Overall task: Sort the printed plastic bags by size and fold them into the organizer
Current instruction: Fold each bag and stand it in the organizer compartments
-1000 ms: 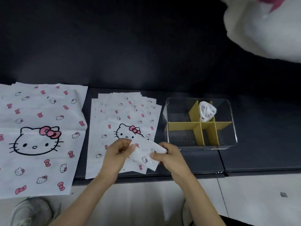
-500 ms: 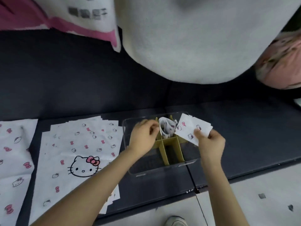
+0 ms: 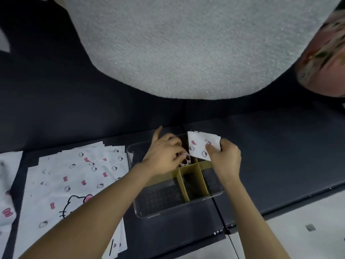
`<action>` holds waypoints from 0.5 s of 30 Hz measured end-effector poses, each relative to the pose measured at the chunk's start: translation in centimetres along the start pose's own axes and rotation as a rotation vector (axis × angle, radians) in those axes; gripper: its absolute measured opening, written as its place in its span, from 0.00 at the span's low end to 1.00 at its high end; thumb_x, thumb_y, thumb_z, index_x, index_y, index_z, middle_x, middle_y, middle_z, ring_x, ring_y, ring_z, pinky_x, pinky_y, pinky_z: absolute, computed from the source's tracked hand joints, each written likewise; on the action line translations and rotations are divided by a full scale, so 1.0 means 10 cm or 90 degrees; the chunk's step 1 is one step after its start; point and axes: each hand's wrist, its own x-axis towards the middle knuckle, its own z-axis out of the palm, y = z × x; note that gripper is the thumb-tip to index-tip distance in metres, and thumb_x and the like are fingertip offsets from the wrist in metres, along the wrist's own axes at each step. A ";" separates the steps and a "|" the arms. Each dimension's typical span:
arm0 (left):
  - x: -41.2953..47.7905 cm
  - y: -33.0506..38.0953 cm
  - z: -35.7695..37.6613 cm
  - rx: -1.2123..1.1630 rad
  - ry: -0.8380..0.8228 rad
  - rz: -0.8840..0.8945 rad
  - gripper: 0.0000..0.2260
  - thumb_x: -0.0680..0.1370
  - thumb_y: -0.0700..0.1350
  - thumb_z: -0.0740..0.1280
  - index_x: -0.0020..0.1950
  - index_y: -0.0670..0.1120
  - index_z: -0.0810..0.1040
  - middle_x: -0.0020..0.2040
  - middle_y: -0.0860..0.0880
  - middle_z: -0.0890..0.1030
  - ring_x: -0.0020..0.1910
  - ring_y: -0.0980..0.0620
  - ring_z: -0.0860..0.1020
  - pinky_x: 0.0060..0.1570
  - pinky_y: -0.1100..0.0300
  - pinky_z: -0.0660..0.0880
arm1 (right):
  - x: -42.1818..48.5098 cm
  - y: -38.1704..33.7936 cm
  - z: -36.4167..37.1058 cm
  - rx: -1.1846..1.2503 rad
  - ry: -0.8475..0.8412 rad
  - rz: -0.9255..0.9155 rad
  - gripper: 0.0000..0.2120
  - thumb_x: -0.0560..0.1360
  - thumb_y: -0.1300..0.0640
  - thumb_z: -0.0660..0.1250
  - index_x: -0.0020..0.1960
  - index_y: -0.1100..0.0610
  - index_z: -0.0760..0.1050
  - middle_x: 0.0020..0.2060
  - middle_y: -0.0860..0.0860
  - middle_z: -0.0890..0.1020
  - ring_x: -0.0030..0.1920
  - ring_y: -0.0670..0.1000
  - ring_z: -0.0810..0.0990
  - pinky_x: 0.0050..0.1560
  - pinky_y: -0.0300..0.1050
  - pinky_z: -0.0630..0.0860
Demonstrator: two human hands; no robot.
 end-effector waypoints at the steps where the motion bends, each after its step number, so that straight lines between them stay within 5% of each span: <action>1: -0.04 -0.03 0.01 -0.001 0.037 0.010 0.15 0.76 0.56 0.59 0.46 0.55 0.85 0.47 0.55 0.82 0.55 0.52 0.75 0.69 0.44 0.48 | 0.01 0.01 0.02 -0.042 -0.016 -0.023 0.08 0.73 0.63 0.66 0.35 0.61 0.72 0.30 0.54 0.76 0.30 0.53 0.73 0.29 0.45 0.69; 7: -0.24 -0.02 0.07 -0.009 0.061 -0.013 0.14 0.75 0.53 0.59 0.46 0.53 0.85 0.55 0.50 0.81 0.59 0.50 0.71 0.67 0.36 0.57 | 0.12 -0.12 0.23 -0.246 -0.184 -0.123 0.19 0.73 0.63 0.63 0.27 0.56 0.60 0.25 0.51 0.68 0.28 0.51 0.67 0.28 0.42 0.59; 12: -0.35 0.01 0.10 -0.017 0.060 -0.087 0.15 0.75 0.52 0.58 0.53 0.52 0.83 0.61 0.47 0.78 0.63 0.47 0.70 0.68 0.38 0.55 | 0.22 -0.21 0.40 -0.269 -0.295 -0.068 0.24 0.76 0.48 0.67 0.25 0.54 0.65 0.23 0.48 0.67 0.24 0.46 0.65 0.25 0.40 0.57; 15: -0.41 0.01 0.10 -0.054 0.071 -0.134 0.15 0.76 0.52 0.58 0.56 0.53 0.82 0.59 0.50 0.80 0.60 0.47 0.73 0.65 0.38 0.58 | 0.20 -0.16 0.38 -0.202 -0.350 -0.039 0.23 0.77 0.45 0.63 0.30 0.58 0.73 0.25 0.51 0.73 0.28 0.47 0.71 0.31 0.42 0.66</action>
